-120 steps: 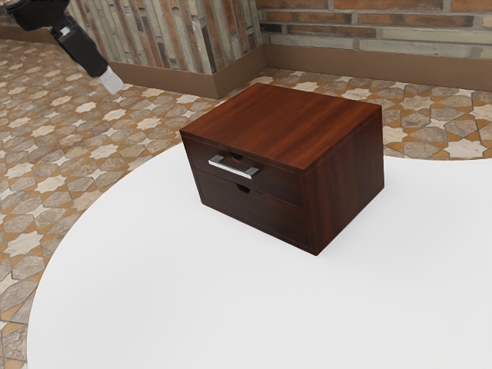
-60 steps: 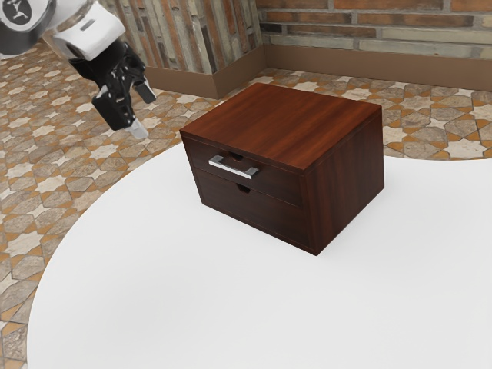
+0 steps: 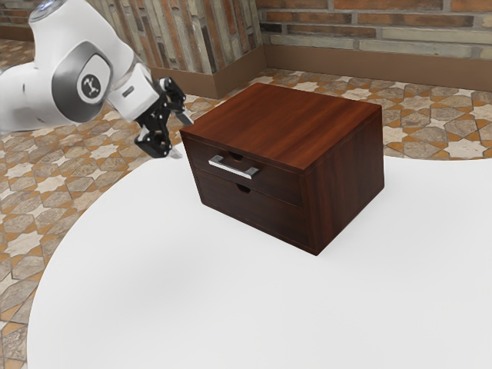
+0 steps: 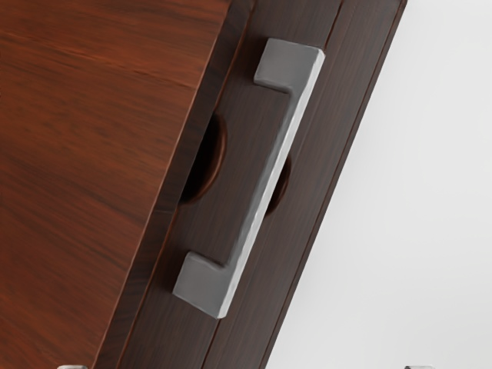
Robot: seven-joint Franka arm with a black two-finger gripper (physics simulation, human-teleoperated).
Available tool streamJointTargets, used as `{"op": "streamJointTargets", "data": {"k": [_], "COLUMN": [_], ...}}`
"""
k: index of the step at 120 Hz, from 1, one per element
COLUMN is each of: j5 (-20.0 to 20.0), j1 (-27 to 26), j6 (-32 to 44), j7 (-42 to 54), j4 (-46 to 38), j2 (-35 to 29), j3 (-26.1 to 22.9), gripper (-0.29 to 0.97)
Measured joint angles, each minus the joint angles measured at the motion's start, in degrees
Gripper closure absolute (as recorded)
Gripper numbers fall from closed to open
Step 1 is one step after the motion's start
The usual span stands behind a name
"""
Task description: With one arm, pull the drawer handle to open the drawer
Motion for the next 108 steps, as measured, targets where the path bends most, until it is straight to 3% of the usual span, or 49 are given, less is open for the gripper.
{"op": "streamJointTargets", "data": {"k": [30, 67, 108], "j5": [-2.0, -2.0, -2.6], "j1": [-3.3, -1.2, 0.4], "j6": [3.4, 8.3, 12.9], "j7": [5.3, 8.6, 10.0], "j4": [-2.1, -9.5, -12.1], "j2": [-0.2, -2.8, -2.7], "j3": [-1.7, -1.6, -2.8], "gripper": [0.27, 0.3, 0.31]}}
